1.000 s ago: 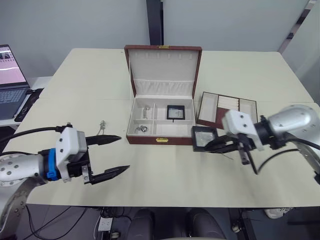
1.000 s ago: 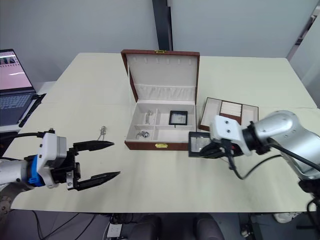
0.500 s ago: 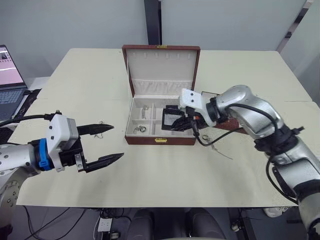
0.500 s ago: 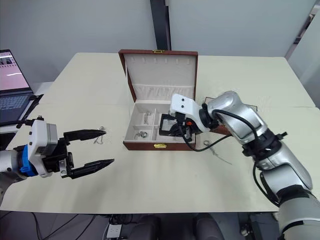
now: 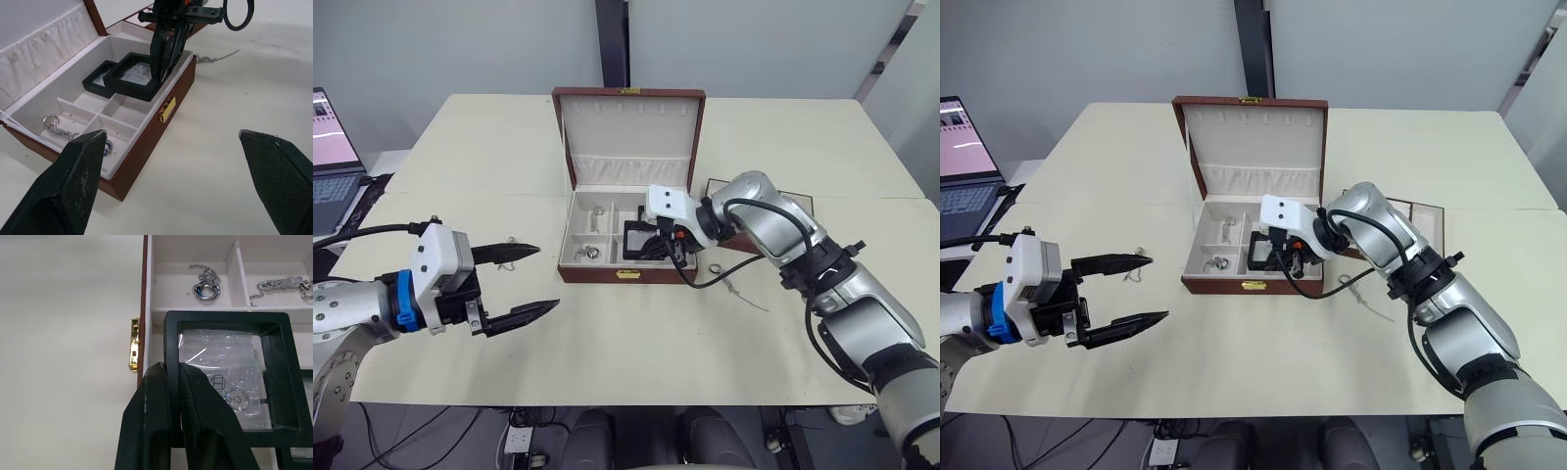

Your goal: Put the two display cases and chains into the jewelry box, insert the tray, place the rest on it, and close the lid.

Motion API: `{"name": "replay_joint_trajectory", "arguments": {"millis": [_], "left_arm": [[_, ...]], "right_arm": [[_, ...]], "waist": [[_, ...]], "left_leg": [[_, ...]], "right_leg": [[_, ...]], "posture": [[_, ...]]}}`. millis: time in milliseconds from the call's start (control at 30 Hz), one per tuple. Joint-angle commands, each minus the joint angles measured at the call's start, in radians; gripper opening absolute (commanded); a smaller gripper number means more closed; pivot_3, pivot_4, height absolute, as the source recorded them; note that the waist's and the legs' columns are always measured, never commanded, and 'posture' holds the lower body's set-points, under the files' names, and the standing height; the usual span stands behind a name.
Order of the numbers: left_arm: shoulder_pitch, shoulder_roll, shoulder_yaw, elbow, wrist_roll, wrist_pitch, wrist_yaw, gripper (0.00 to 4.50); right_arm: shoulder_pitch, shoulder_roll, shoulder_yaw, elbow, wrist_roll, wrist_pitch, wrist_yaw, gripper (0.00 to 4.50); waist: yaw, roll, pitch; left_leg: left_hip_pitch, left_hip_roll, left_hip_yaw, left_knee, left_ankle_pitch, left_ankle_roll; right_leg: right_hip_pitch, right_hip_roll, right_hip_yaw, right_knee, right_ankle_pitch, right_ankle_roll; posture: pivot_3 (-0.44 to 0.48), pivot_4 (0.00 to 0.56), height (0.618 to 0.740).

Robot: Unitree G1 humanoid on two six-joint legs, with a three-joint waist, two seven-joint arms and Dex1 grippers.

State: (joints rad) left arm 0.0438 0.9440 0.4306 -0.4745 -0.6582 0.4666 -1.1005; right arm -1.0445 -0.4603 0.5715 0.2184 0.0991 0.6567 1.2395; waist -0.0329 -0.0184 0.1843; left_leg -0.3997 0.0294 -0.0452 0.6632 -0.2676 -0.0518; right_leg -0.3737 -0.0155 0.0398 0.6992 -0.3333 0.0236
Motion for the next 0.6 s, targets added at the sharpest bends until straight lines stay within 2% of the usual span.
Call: {"name": "replay_joint_trajectory", "arguments": {"millis": [33,333,400,600], "left_arm": [[-0.009,-0.001,-0.001,-0.006,0.002,-0.018,0.005,4.50],[-0.014,-0.001,-0.013,-0.004,0.017,-0.026,0.007,4.50],[-0.012,-0.001,-0.013,-0.002,0.022,-0.031,0.006,4.50],[-0.013,-0.004,-0.015,0.010,0.035,-0.039,0.006,4.50]], "right_arm": [[0.004,-0.004,-0.010,-0.035,-0.012,-0.003,0.014,0.01],[-0.006,0.006,-0.023,-0.007,-0.009,0.020,0.025,0.01],[-0.019,0.010,-0.032,0.012,-0.007,0.018,0.025,0.74],[-0.069,0.016,-0.069,0.065,0.002,-0.004,0.040,2.17]], "waist": [[0.000,0.000,0.000],[-0.001,0.000,0.000],[-0.001,0.000,0.000],[-0.001,0.000,0.000]], "left_leg": [[0.000,0.000,0.000,0.000,0.000,0.000],[0.000,0.000,0.000,0.000,0.000,0.000],[0.000,0.000,0.000,0.000,0.000,0.000],[0.000,0.000,0.000,0.000,0.000,0.000]], "right_leg": [[0.000,0.000,0.000,0.000,0.000,0.000],[0.000,0.000,0.000,0.000,0.000,0.000],[0.000,0.000,0.000,0.000,0.000,0.000],[0.000,0.000,0.000,0.000,0.000,0.000]], "posture": [[0.000,0.150,0.740],[0.000,0.150,0.740],[0.000,0.150,0.740],[0.000,0.150,0.740]]}}
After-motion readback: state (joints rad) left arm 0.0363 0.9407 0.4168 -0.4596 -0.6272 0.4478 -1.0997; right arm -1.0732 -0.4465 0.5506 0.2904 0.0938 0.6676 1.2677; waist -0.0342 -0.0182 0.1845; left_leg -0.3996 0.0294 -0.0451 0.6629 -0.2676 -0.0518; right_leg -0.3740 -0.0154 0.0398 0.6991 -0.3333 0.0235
